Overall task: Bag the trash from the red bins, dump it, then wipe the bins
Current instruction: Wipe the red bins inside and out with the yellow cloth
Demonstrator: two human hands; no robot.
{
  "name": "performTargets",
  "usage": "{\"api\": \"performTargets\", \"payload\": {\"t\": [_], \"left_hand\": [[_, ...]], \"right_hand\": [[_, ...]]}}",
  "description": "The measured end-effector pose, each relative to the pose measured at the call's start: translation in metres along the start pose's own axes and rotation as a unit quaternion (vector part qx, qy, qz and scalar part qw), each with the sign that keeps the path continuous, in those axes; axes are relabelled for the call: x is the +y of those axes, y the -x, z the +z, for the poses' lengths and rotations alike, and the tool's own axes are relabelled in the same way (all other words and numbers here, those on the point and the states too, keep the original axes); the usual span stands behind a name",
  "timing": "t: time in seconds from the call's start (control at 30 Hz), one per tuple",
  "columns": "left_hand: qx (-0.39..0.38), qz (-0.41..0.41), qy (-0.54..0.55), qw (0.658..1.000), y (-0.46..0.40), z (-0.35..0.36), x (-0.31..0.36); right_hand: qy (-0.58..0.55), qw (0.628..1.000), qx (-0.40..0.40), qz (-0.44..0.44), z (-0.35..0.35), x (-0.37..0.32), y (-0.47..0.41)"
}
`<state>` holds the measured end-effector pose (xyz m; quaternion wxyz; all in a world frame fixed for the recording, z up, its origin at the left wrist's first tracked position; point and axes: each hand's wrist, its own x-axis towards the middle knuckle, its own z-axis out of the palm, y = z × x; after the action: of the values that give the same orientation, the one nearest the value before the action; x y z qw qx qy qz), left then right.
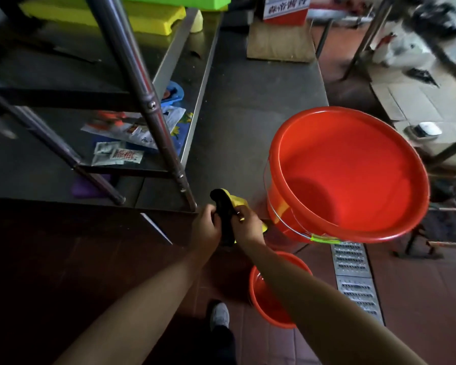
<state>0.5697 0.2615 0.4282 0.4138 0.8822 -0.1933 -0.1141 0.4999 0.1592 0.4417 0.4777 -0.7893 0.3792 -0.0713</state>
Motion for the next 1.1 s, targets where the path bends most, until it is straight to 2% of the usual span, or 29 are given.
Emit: {"api": "performTargets", "payload": {"t": [0.07, 0.2, 0.37, 0.53, 0.6, 0.7, 0.8, 0.9, 1.0, 1.1], "left_hand": [[0.010, 0.017, -0.011, 1.000, 0.031, -0.014, 0.014], [0.004, 0.050, -0.026, 0.998, 0.091, -0.033, 0.048], [-0.089, -0.001, 0.014, 0.996, 0.156, -0.040, 0.097], [-0.122, -0.050, 0.099, 0.986, 0.210, -0.030, 0.125], [-0.141, -0.070, 0.130, 0.979, 0.224, -0.021, 0.134], [-0.168, -0.100, 0.192, 0.962, 0.239, -0.004, 0.146], [-0.206, -0.122, 0.227, 0.944, 0.252, 0.011, 0.158], [-0.227, -0.136, 0.278, 0.923, 0.263, 0.020, 0.170], [-0.243, -0.169, 0.342, 0.892, 0.272, 0.023, 0.185], [-0.284, -0.176, 0.374, 0.865, 0.281, 0.023, 0.201]], "right_hand": [[-0.021, 0.999, 0.006, -0.034, -0.016, 0.000, 0.029], [-0.039, 0.998, -0.011, -0.045, -0.060, 0.010, 0.083], [-0.042, 0.996, -0.042, -0.062, -0.122, 0.028, 0.134], [-0.210, 0.972, -0.101, 0.035, -0.173, 0.046, 0.186], [-0.239, 0.963, -0.110, 0.065, -0.188, 0.055, 0.205], [-0.272, 0.952, -0.104, 0.095, -0.205, 0.064, 0.234], [-0.317, 0.941, -0.058, 0.105, -0.215, 0.071, 0.257], [-0.341, 0.935, -0.041, 0.085, -0.230, 0.083, 0.268], [-0.351, 0.932, -0.068, 0.051, -0.240, 0.097, 0.277], [-0.322, 0.945, -0.058, 0.003, -0.247, 0.102, 0.285]]}}
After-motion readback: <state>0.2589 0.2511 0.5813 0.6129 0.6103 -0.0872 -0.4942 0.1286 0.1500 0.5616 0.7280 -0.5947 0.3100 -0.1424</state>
